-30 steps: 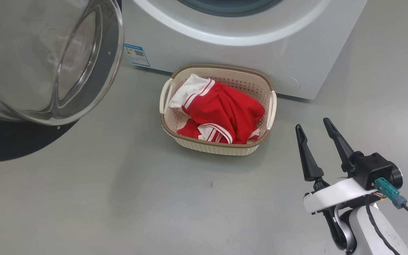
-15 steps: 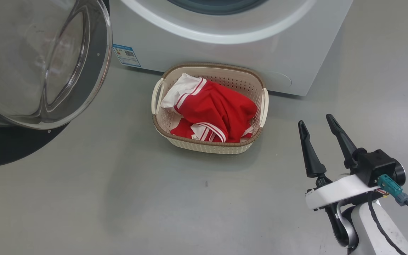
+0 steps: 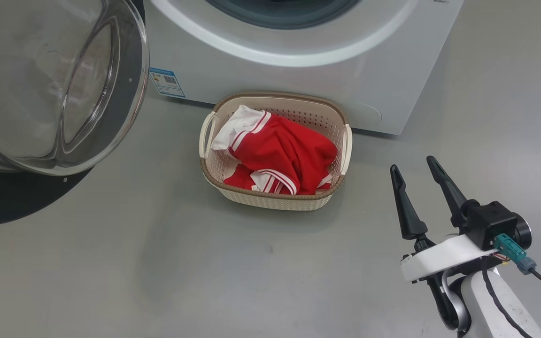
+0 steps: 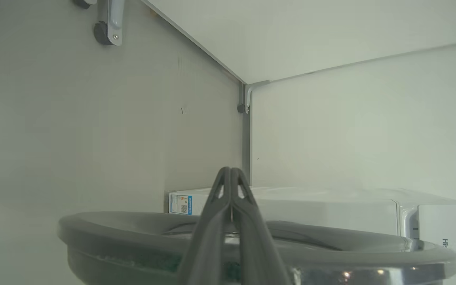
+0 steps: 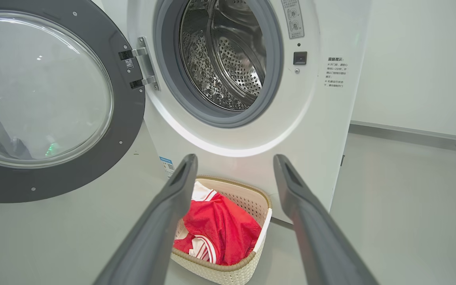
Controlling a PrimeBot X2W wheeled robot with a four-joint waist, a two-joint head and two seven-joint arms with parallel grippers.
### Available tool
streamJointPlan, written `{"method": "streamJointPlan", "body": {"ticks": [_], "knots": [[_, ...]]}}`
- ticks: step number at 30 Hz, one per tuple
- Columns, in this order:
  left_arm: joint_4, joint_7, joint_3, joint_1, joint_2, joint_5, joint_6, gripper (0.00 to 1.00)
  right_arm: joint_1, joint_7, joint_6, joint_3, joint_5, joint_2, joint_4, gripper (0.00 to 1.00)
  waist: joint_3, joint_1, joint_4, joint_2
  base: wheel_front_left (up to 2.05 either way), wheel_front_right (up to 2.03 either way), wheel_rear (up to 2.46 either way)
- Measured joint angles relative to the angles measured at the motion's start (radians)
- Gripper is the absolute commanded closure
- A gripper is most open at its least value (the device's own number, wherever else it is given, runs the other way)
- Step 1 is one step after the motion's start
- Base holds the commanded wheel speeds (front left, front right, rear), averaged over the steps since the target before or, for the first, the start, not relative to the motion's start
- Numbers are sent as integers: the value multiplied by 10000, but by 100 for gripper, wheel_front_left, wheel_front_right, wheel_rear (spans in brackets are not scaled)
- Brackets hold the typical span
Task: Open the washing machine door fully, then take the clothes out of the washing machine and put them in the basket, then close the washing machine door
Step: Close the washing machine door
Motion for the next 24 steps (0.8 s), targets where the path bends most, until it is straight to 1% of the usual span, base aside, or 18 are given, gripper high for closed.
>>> {"method": "streamJointPlan", "body": {"ticks": [6,11,15,18,19,20,24], "knots": [[184,846,-343,-20,-42,-10,2,100,0,-12,0,29,73,33,48,0,-86,0,-15,0,0,0,0],[207,1340,-472,-77,-63,-48,-6,100,0,-42,0,69,75,54,94,0,-118,0,-17,0,0,0,0],[209,1534,-627,-84,-33,-27,-36,100,-2,-86,0,79,77,65,104,0,-138,0,-40,0,0,0,0],[217,1785,-700,-80,17,-29,-182,100,-3,-88,2,77,79,105,123,0,-155,0,-66,0,0,0,0],[219,2017,-738,-68,17,-33,-345,100,-3,-90,2,75,81,113,150,0,-171,0,-80,0,0,0,0],[219,2155,-782,-63,10,-35,-412,100,-3,-98,2,71,82,115,163,0,-180,0,-84,0,0,0,0],[221,2665,-957,-56,-159,-71,-725,100,-3,-102,2,56,100,117,197,0,-219,0,-80,0,0,0,0]]}}
